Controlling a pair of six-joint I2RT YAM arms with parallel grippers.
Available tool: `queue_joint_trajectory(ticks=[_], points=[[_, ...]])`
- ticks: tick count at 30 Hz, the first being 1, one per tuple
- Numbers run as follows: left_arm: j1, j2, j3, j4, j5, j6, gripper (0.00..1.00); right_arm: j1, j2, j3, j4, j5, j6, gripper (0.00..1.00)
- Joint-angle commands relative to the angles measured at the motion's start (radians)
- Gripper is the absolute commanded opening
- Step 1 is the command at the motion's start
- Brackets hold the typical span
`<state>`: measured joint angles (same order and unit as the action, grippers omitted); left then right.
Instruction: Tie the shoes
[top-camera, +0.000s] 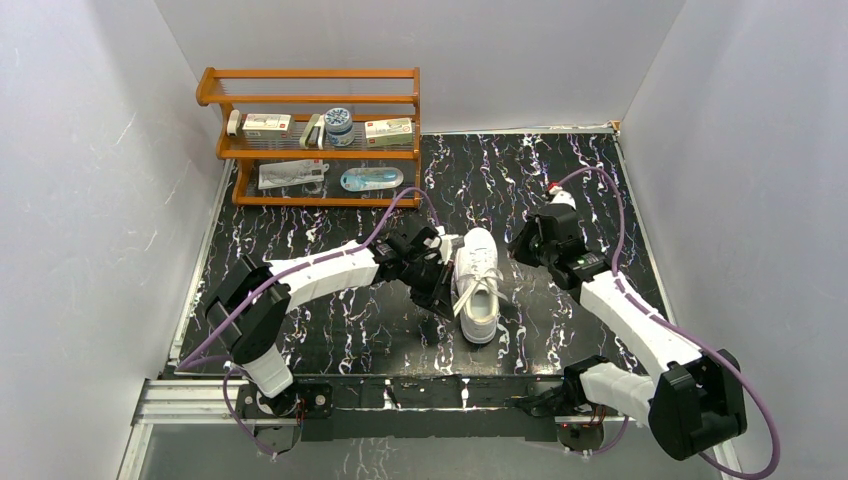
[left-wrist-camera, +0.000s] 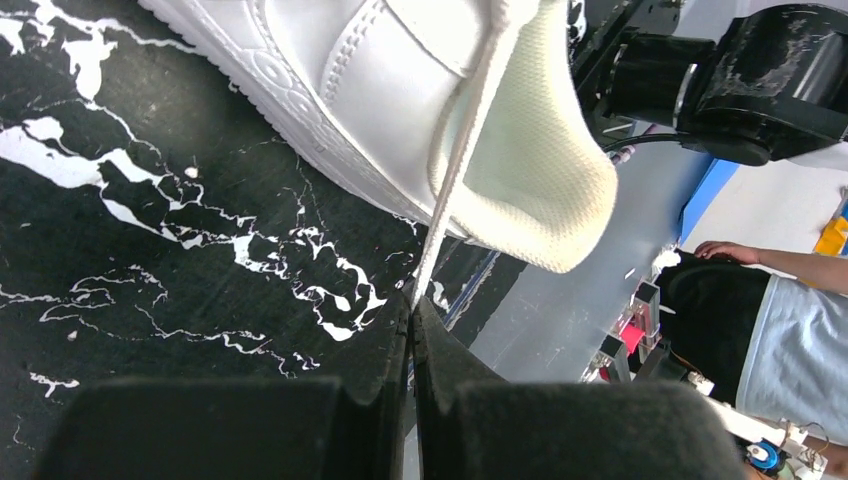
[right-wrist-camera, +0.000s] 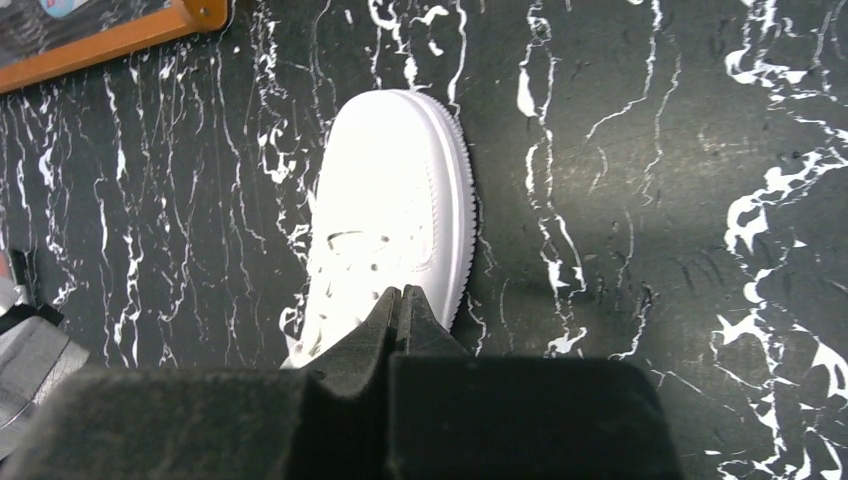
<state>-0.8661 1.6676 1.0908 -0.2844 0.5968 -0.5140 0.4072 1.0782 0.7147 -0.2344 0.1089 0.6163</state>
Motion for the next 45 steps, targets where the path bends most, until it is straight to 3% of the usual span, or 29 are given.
queue_joint_trajectory(ticks=[1,4,7,8,9,10,13,15,20,23,30,41,45], points=[[-0.002,-0.017,-0.018,-0.084,0.02,-0.014,0.0,-0.03,0.001,-0.021,0.076,-0.021,-0.038,0.0],[-0.001,-0.012,-0.029,-0.09,0.011,-0.012,0.0,-0.057,0.014,-0.046,0.1,-0.04,-0.06,0.0],[-0.001,-0.004,-0.026,-0.082,0.032,-0.001,0.0,-0.117,0.033,-0.024,0.099,-0.165,-0.139,0.0],[-0.001,-0.001,-0.016,-0.081,0.037,0.006,0.0,-0.153,0.028,-0.012,0.08,-0.225,-0.129,0.1],[-0.001,0.001,-0.008,-0.081,0.037,0.013,0.0,-0.2,0.026,0.008,0.039,-0.295,-0.108,0.31],[-0.001,0.003,0.001,-0.081,0.037,0.018,0.0,-0.243,0.03,0.029,-0.019,-0.36,-0.092,0.44],[-0.001,0.017,0.019,-0.083,0.038,0.023,0.0,-0.264,0.033,0.063,-0.101,-0.533,-0.087,0.6],[-0.001,0.027,0.031,-0.092,0.042,0.03,0.0,-0.265,0.037,0.012,-0.012,-0.695,-0.041,0.68],[-0.001,0.044,0.06,-0.116,0.068,0.068,0.0,-0.297,0.069,-0.169,0.237,-0.863,0.045,0.65],[-0.001,0.055,0.071,-0.137,0.074,0.086,0.0,-0.344,0.028,-0.224,0.281,-0.835,0.067,0.54],[0.002,0.044,0.075,-0.168,0.072,0.109,0.0,-0.381,0.024,-0.232,0.192,-0.766,0.011,0.49],[0.004,0.043,0.076,-0.184,0.094,0.129,0.0,-0.384,0.082,-0.349,0.458,-0.906,0.091,0.3],[0.005,0.047,0.082,-0.184,0.099,0.13,0.0,-0.384,0.138,-0.391,0.624,-0.973,0.158,0.31]])
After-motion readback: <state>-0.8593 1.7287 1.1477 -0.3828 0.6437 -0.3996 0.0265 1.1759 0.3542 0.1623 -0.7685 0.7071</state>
